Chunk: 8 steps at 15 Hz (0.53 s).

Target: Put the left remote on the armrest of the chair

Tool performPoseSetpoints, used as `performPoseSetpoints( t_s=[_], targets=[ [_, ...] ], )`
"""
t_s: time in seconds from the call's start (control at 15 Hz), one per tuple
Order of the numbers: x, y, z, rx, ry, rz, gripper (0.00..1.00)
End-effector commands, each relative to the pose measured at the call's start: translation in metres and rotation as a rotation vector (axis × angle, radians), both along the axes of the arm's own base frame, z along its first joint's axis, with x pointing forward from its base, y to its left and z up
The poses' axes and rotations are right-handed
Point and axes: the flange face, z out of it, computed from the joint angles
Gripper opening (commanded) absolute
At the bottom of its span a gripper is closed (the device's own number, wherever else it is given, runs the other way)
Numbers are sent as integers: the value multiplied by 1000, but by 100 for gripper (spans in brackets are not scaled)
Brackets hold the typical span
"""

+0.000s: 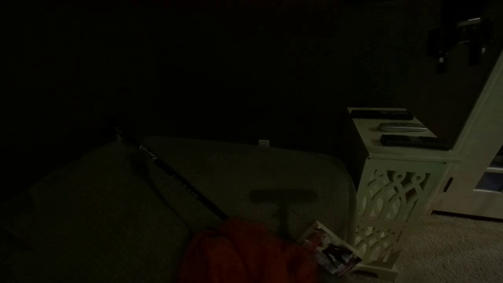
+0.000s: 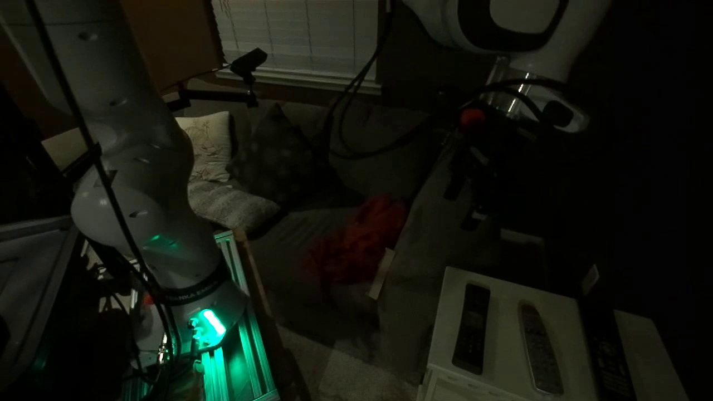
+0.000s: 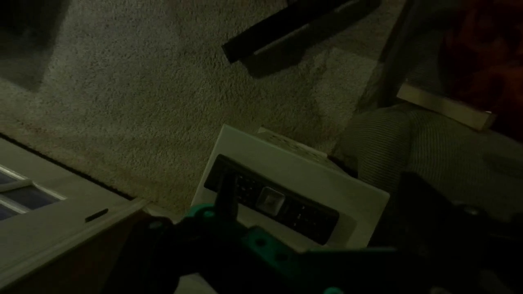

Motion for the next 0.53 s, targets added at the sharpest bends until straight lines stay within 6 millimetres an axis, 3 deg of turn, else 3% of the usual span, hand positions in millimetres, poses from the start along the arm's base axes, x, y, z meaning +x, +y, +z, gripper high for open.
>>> performPoseSetpoints(
  t_s=[0.0,0.13,0.2,0.47],
  targets=[
    [6,-1,-5,-1,12,0,100],
    [10,-2,-6,-3,19,-1,100],
    [3,4,-2,40,-27,133,100],
    [-14,-5,-22,97,-63,321,100]
  ],
)
